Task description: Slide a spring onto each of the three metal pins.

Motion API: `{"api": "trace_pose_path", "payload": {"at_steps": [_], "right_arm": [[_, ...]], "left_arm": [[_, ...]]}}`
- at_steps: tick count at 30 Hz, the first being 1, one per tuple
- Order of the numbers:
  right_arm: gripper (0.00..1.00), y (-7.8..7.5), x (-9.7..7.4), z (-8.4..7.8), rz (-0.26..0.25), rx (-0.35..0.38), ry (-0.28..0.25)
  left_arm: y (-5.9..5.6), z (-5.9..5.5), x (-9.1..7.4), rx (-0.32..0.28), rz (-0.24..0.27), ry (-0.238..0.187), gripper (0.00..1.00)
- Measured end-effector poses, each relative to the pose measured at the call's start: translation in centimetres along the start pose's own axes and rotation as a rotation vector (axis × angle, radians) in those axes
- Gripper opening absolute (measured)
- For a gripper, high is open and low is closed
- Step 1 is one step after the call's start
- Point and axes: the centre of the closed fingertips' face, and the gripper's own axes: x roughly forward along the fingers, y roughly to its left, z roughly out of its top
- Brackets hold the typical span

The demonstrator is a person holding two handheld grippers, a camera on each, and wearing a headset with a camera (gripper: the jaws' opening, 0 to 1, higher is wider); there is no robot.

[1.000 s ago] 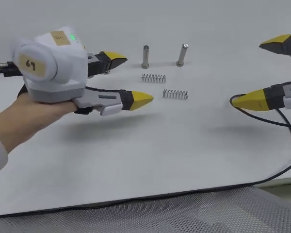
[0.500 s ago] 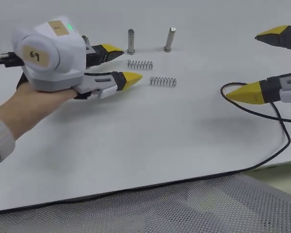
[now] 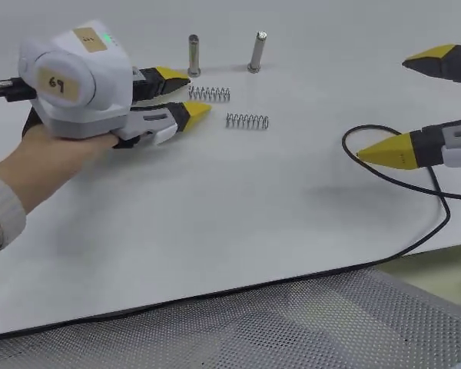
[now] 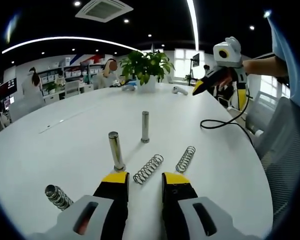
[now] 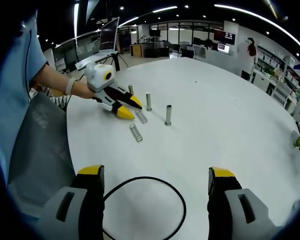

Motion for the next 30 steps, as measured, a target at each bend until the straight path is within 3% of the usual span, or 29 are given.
{"api": "trace_pose_path", "payload": {"at_steps": [30], "right_arm": [[0.83, -0.04, 0.16, -0.55, 0.006, 0.001, 0.017]], "left_arm": [[-0.71, -0.47, -0.24, 0.041, -0.012, 0.020, 0.05]]}}
